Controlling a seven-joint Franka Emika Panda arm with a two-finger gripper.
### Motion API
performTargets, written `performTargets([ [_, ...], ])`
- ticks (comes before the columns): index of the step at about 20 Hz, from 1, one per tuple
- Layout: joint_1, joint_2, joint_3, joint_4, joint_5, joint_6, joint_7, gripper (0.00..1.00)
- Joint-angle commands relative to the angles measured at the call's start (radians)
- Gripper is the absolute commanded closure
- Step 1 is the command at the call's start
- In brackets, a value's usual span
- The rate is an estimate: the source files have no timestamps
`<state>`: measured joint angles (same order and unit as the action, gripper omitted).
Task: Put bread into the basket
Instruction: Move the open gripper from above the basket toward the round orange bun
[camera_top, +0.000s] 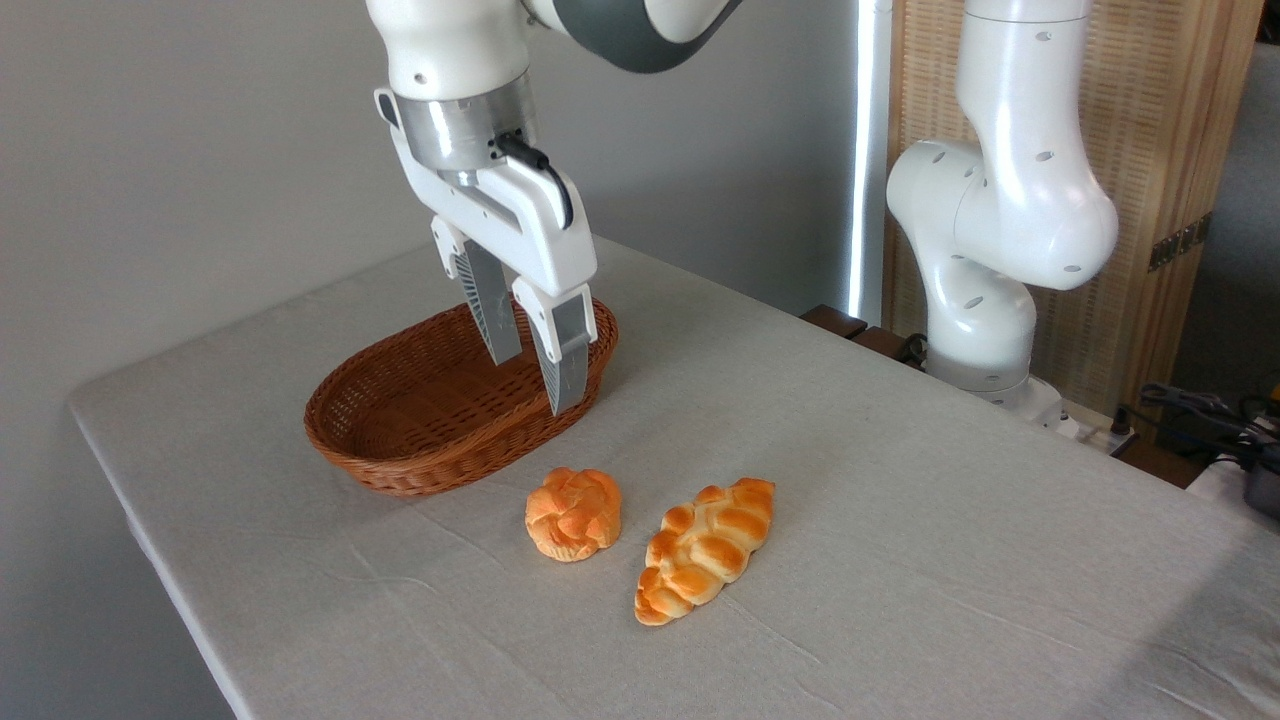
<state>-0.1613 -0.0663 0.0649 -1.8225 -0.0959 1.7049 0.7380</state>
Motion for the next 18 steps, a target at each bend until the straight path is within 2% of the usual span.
performTargets([
  [1,-0.004,0.017,0.007,0.015,0.035,0.002,0.006,0.0],
  [18,-0.012,0.003,-0.002,0.006,0.032,0.022,0.008,0.0],
])
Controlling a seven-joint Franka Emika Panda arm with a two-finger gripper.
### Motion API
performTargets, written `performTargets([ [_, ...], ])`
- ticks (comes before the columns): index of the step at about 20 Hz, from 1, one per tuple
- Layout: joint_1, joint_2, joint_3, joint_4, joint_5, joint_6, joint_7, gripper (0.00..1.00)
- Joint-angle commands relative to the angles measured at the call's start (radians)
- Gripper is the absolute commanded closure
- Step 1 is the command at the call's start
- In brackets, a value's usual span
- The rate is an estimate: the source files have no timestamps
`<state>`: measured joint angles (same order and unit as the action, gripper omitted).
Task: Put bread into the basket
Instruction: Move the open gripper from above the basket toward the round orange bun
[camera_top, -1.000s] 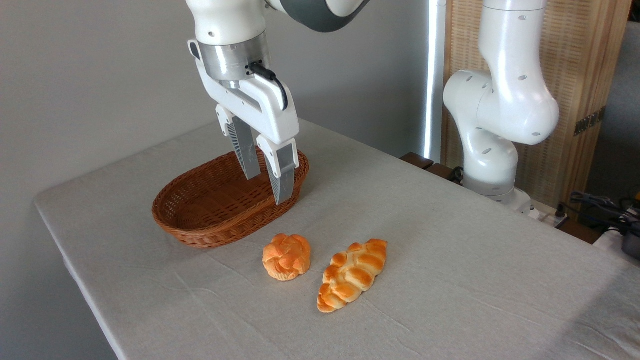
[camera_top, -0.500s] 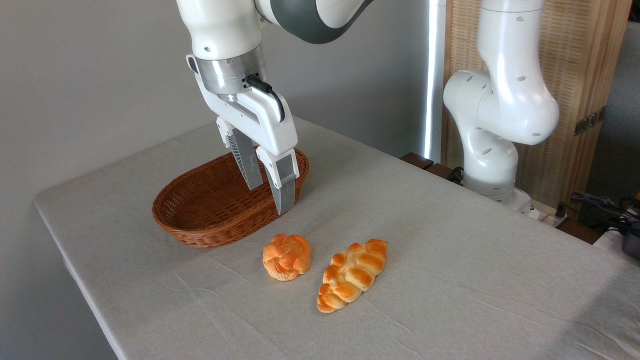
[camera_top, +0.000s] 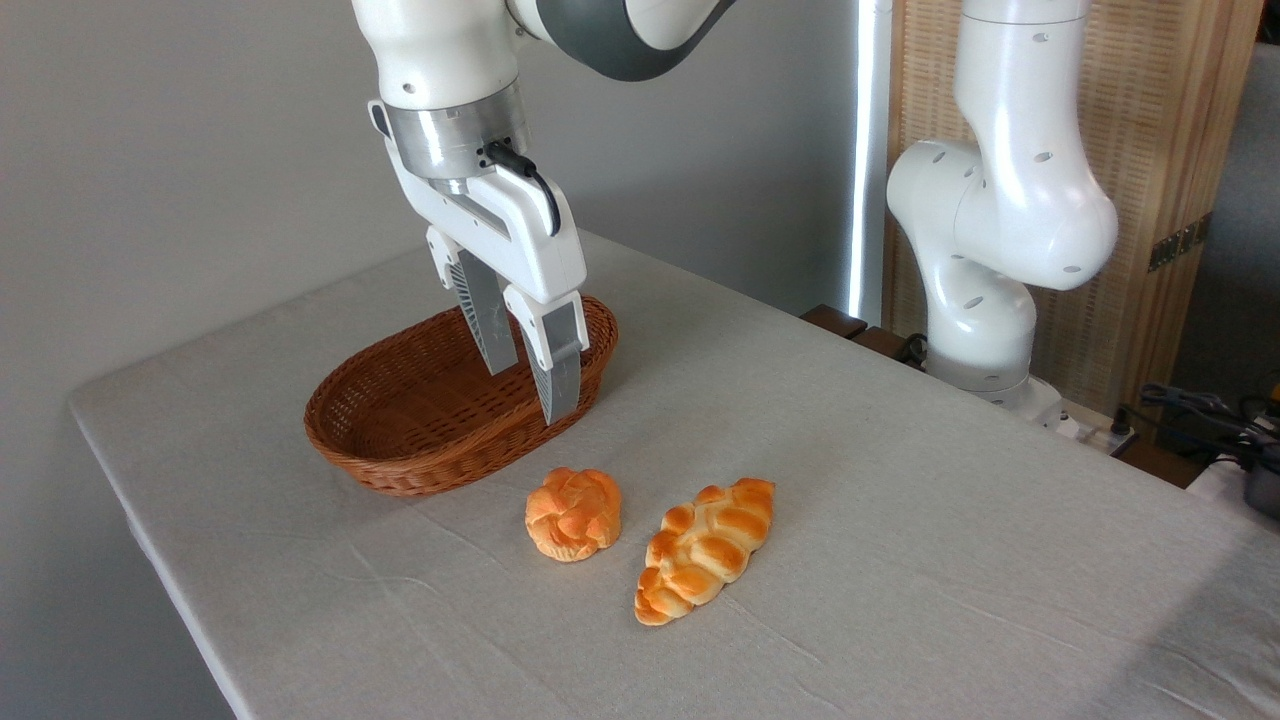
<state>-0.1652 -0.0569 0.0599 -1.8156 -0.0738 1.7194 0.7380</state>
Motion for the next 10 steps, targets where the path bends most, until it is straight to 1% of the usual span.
performTargets([
  [1,-0.01,-0.006,0.003,-0.005,0.009,0.009,0.008,0.0],
  [3,-0.01,-0.008,0.003,-0.02,0.009,0.025,0.017,0.0],
  [5,-0.008,-0.015,0.006,-0.046,0.005,0.032,0.056,0.0],
  [7,-0.01,-0.015,0.008,-0.097,0.005,0.064,0.095,0.0],
  [10,-0.007,-0.009,0.011,-0.117,0.005,0.114,0.122,0.0],
])
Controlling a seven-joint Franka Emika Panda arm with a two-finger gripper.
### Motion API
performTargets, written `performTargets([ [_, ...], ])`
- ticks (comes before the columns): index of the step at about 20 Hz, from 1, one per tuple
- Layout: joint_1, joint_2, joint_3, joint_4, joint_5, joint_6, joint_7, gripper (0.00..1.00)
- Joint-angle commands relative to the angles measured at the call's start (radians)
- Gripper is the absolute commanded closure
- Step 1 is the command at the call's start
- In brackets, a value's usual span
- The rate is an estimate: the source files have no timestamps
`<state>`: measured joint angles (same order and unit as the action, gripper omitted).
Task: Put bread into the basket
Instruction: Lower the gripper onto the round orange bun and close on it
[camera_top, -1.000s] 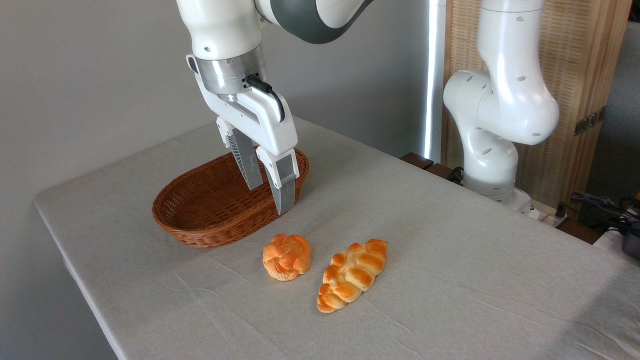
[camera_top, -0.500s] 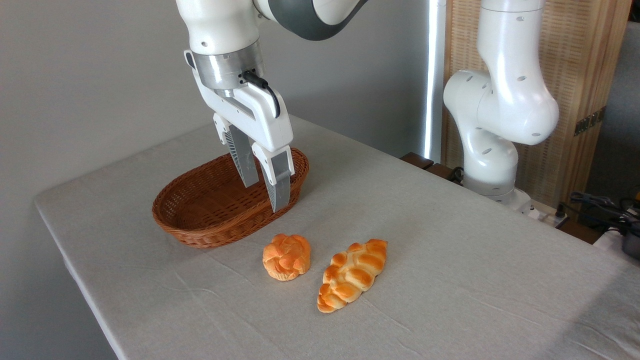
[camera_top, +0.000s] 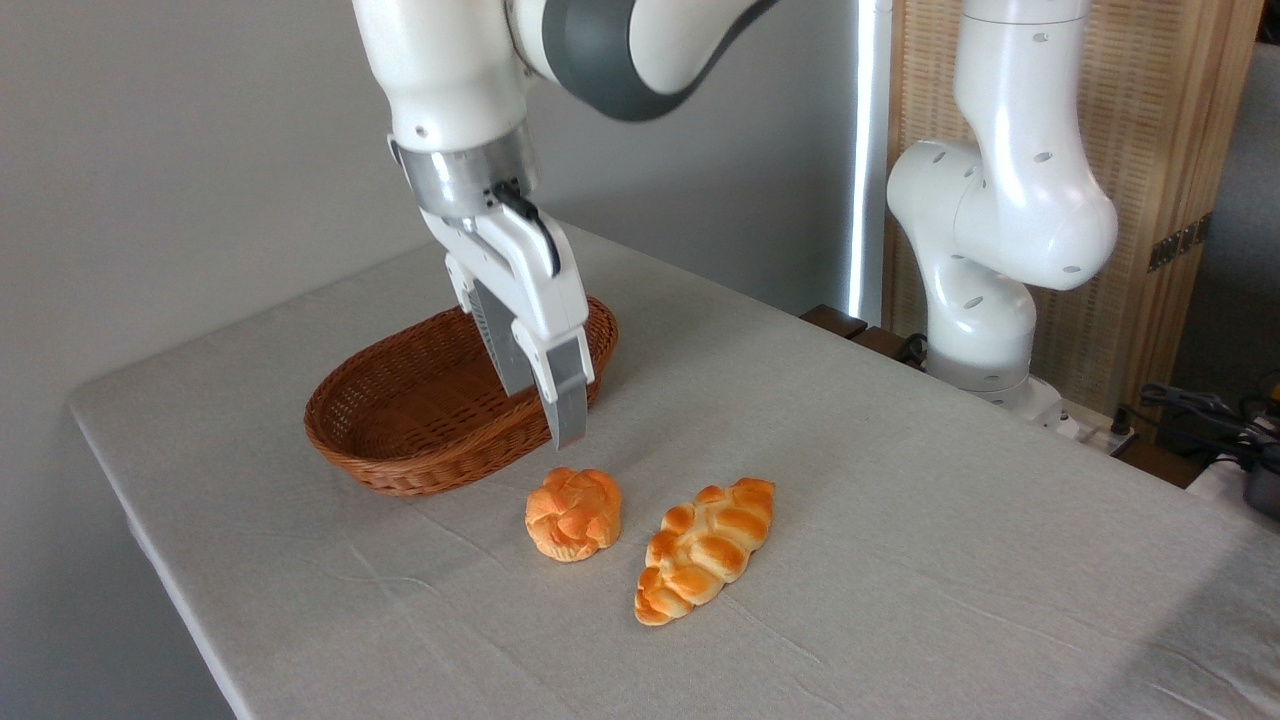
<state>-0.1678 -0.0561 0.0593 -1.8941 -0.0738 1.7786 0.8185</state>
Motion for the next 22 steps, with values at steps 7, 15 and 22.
performTargets([
  [7,-0.007,0.015,0.014,-0.138,0.008,0.15,0.068,0.0],
  [15,-0.009,0.05,0.004,-0.184,0.009,0.222,0.068,0.0],
  [22,-0.013,0.051,0.005,-0.189,0.012,0.225,0.074,0.08],
])
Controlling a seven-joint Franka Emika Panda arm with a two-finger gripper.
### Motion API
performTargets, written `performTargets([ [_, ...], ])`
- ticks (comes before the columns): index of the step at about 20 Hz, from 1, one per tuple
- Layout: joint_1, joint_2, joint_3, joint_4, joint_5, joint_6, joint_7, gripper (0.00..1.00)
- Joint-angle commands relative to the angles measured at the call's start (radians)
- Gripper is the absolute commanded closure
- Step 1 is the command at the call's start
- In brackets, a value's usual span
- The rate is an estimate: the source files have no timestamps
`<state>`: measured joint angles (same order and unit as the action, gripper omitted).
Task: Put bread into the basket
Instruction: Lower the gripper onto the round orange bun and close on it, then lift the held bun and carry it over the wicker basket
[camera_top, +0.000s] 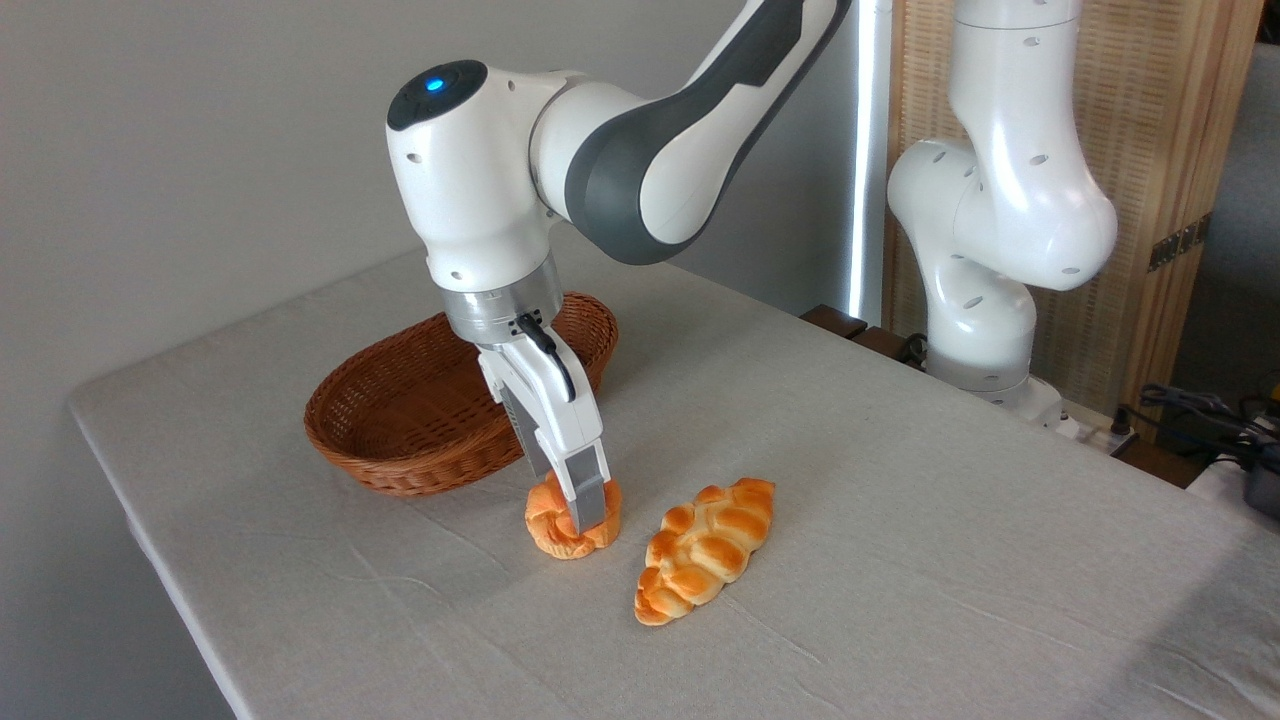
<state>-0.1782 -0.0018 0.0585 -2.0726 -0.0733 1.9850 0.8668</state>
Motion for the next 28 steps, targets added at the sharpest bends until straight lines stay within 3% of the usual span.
performTargets([
  [1,-0.003,-0.001,0.006,-0.011,0.012,0.018,0.034,0.19],
  [3,-0.003,-0.001,0.006,-0.011,0.012,0.018,0.04,0.53],
  [4,-0.003,-0.001,0.006,-0.011,0.012,0.018,0.04,0.6],
  [6,-0.003,-0.001,0.006,-0.011,0.012,0.018,0.041,0.65],
  [23,-0.004,-0.017,0.009,0.002,0.012,0.005,0.041,0.63],
  [28,-0.004,-0.027,0.006,0.08,0.01,-0.061,0.037,0.58],
])
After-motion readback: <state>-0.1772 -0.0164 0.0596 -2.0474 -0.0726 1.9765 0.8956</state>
